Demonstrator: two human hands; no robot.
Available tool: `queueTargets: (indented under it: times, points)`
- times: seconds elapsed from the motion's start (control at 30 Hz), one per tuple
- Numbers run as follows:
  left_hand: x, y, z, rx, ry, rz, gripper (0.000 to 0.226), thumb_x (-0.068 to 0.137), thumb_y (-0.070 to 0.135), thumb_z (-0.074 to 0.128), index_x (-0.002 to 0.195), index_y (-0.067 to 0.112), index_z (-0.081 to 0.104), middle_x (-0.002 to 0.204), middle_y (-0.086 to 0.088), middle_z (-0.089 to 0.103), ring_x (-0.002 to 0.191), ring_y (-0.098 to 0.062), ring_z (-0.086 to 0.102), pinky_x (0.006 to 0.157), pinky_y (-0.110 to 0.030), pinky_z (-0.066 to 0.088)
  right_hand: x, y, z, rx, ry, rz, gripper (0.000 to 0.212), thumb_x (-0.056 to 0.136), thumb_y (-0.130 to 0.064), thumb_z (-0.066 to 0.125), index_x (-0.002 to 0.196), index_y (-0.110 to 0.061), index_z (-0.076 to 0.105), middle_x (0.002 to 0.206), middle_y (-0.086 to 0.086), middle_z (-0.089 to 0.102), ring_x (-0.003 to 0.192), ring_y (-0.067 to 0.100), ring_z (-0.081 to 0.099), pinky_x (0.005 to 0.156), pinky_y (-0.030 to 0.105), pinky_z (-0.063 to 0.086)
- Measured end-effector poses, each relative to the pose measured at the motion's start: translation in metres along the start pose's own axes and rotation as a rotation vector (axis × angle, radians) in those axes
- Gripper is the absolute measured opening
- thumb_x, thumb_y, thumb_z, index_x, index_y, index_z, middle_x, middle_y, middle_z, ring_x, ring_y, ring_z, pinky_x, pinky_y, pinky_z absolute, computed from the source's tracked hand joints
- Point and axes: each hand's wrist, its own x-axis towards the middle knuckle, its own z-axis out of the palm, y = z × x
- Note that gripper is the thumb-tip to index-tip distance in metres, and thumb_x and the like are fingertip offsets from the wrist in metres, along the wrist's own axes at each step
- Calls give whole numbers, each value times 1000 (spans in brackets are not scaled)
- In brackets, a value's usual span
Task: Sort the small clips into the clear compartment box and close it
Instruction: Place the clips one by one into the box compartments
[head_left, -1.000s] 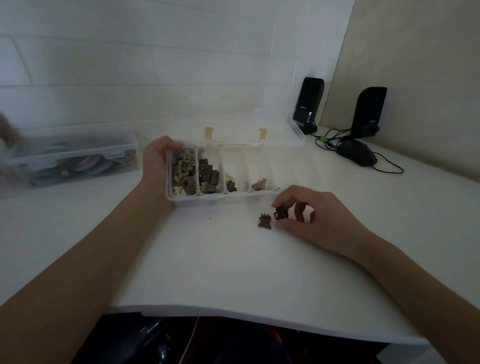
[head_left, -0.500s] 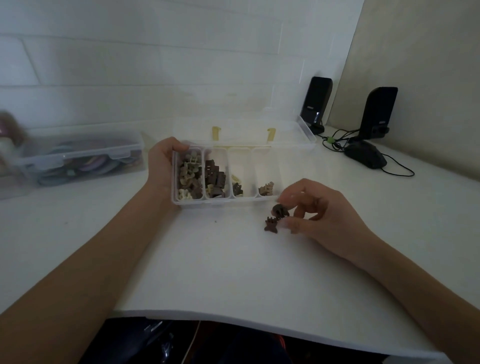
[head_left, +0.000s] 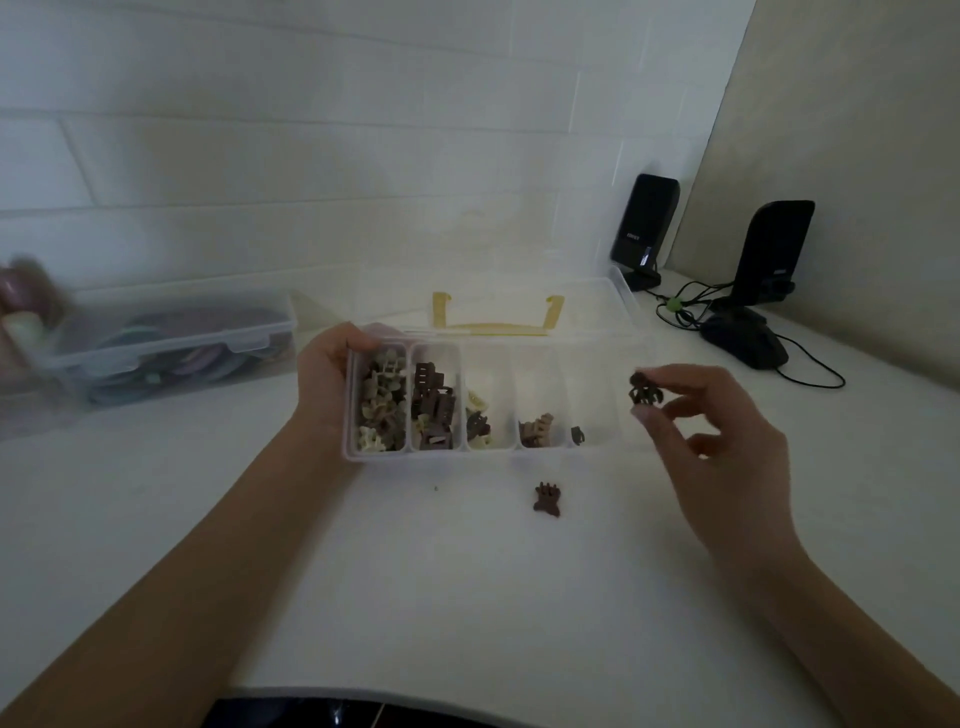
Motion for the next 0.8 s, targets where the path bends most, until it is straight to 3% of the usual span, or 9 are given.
queueTargets:
  times: [0.1,0.2,0.33,0.47,0.57,0.67,0.8]
  points:
    - [3,0,-3,3,-23,-17,30,36,22,63,63,12,54,67,-8,56,59,-25,54,61,-33,52,0,8,-2,-106,47,-37,27,79,-17,70,94,-34,55,91,-17,64,82,1,60,59,18,47]
    - [2,0,-3,14,-42,-4,24,36,23,61,58,12,59,61,-7,59,53,-25,56,57,-30,52,1,16,2,-268,32,-61,17,79,-18,70,91,-29,62,100,-25,62,88,-3,51,69,12,41]
    - [-2,1,4,-3,-42,21,18,39,21,54,53,12,58,55,-6,59,47,-22,56,50,-27,52,4,29,4,-440,-33,-138,6,83,-18,65,84,-20,70,119,-11,63,101,14,47,86,36,43]
    - [-1,0,3,3,-77,31,21,36,22,60,54,11,59,56,-5,60,49,-21,58,52,-26,52,1,28,4,-379,-30,-179,9,85,-21,63,84,-19,71,115,-5,64,103,14,49,87,43,44]
    - [1,0,0,26,-93,36,23,35,24,63,54,12,60,58,-4,61,50,-21,58,53,-25,52,-3,16,3,-262,7,-387,17,86,-22,57,82,-14,71,92,0,67,88,14,55,77,36,46]
    - [4,1,-2,30,-91,44,25,34,25,64,55,13,61,58,-4,61,50,-20,59,54,-23,52,-15,3,9,-167,-148,-515,15,85,-23,60,80,-15,72,68,-6,63,64,4,53,59,17,44]
    - [4,1,-3,44,-87,39,35,25,28,73,55,14,62,60,-3,62,52,-20,59,56,-23,52,-20,11,22,-425,-353,-529,26,82,-42,51,97,-33,71,52,-12,63,55,6,57,40,17,39]
